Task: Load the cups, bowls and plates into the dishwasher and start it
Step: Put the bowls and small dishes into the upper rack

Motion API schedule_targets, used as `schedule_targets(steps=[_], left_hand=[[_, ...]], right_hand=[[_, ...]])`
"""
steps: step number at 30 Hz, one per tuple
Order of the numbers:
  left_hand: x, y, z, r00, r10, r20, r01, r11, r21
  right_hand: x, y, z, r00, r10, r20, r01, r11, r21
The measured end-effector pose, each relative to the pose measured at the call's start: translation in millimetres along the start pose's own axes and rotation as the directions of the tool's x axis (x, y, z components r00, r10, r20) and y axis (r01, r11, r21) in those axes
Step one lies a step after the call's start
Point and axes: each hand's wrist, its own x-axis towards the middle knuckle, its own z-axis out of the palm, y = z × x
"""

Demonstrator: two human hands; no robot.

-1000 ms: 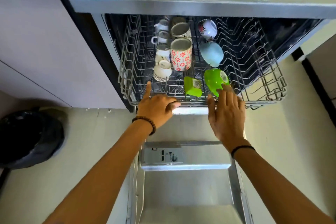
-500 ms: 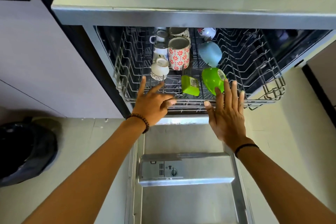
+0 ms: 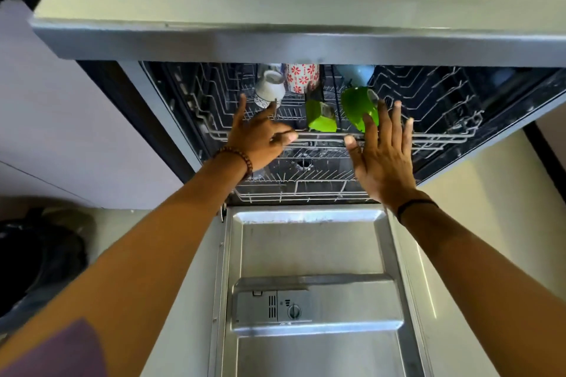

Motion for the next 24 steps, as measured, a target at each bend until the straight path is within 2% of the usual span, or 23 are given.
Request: schedule_targets(steps=[10, 15, 19, 22, 24], left_hand=[[1, 0, 0, 1.000, 0.003, -0.003, -0.003, 1.000, 0.000], [-5, -2, 15, 0.992, 0.069, -0.108, -0.061, 0.995, 0.072], [-10, 1, 20, 0.987, 0.064, -0.148, -0.050, 0.994, 0.098], [-21, 7, 29, 0.982, 0.015, -0.190, 0.015, 0.987, 0.159], [-30, 11, 38, 0.971, 0.036, -0.237, 0.014, 0.978, 0.208]], right_hand=[[2, 3, 1, 1.000, -0.015, 0.012, 0.015, 1.000, 0.010], [-1, 4, -1, 0.998, -0.016, 0.056, 0.016, 1.000, -0.007], [-1, 3, -5, 0.998, -0.012, 0.054, 0.012, 1.000, 0.001], [-16, -8, -5, 0.998, 0.059, -0.014, -0.057, 0.994, 0.089], [-33, -20, -1, 0.992, 0.111, -0.058, -0.098, 0.976, 0.197]])
